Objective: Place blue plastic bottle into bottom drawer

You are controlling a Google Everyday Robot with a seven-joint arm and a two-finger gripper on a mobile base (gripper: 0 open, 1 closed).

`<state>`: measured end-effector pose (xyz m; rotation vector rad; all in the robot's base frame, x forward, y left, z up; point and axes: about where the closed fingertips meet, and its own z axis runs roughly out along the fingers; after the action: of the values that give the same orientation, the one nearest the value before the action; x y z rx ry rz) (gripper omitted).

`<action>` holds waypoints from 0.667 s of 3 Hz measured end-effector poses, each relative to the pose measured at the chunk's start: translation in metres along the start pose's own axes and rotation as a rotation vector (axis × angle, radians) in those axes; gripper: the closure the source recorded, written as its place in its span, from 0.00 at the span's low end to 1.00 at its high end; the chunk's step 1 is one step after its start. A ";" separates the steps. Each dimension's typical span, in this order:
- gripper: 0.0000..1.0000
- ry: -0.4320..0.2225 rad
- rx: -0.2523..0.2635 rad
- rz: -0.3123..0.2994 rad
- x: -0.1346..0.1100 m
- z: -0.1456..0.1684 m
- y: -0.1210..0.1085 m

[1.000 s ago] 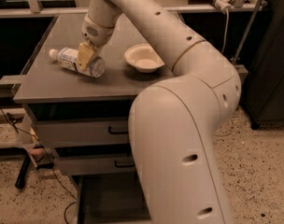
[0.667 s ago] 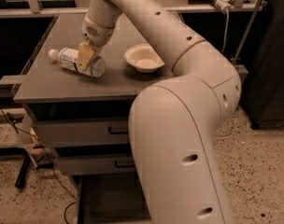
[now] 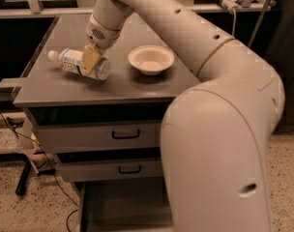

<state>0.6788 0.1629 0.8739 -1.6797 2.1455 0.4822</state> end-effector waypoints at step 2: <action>1.00 0.009 0.045 0.067 0.050 -0.019 0.055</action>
Offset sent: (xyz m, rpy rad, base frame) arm -0.1151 -0.0732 -0.0125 -0.0354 0.0104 -0.1450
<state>0.6125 0.1241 0.8680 -1.5933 2.2085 0.4427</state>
